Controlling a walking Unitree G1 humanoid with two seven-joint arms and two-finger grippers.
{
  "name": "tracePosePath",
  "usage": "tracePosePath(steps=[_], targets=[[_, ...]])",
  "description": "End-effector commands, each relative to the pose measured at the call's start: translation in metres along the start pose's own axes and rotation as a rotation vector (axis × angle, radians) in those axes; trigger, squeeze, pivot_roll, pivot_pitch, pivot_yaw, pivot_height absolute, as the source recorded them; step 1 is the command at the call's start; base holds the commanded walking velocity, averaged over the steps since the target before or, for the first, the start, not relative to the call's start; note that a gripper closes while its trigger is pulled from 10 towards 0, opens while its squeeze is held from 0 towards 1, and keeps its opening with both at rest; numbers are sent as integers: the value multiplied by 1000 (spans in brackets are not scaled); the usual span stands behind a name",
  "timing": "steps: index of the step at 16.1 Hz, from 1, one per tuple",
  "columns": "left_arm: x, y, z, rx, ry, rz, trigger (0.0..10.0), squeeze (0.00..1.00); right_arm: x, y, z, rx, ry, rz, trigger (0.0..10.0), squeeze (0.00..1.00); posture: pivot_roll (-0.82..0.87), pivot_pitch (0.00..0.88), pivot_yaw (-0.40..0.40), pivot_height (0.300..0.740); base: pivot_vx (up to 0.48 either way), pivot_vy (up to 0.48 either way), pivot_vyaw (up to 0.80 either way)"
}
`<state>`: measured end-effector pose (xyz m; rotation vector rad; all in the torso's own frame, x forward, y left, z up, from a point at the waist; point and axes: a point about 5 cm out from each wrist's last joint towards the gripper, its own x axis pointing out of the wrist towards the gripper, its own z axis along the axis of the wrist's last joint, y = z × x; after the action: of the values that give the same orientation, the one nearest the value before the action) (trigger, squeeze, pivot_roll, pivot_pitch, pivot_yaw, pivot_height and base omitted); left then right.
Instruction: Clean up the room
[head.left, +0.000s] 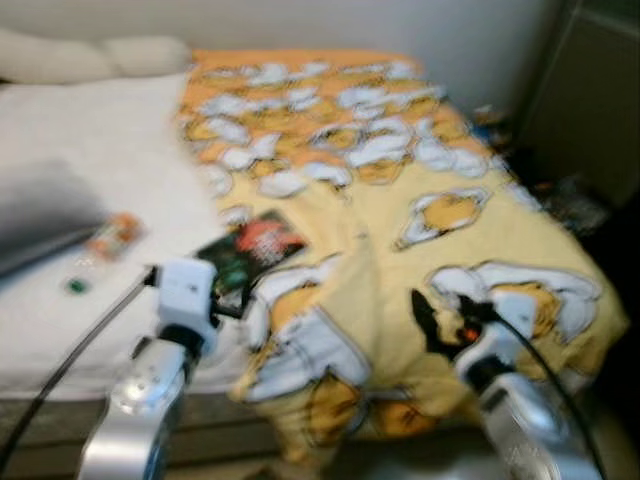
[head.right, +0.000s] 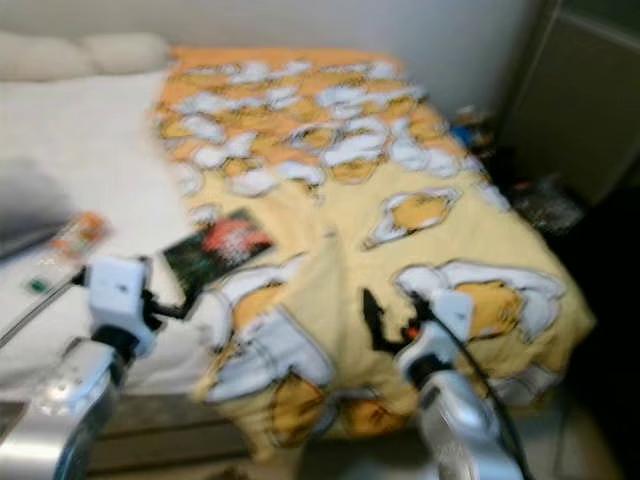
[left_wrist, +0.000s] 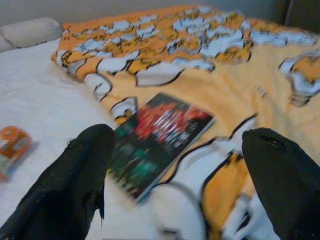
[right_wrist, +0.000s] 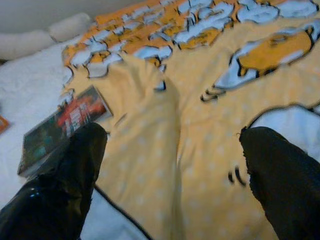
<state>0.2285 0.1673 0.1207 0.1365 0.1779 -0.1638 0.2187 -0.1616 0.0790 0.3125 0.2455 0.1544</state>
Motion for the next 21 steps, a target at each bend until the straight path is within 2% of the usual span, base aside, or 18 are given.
tracePosePath(steps=[1,12,21], targets=[[0,5,3,11,-15,18,10000,0,1,4,3,-2,-16,19,10000,0,39,0,5,740,0,394,0],[-8,6,-4,17,0,37,10000,0,-1,-6,6,-63,0,48,10000,0,57,0,-20,740,0,390,0],[-7,9,-2,22,-3,35,10000,0,1,0,2,-53,8,59,10000,0,60,0,-15,740,0,390,0]])
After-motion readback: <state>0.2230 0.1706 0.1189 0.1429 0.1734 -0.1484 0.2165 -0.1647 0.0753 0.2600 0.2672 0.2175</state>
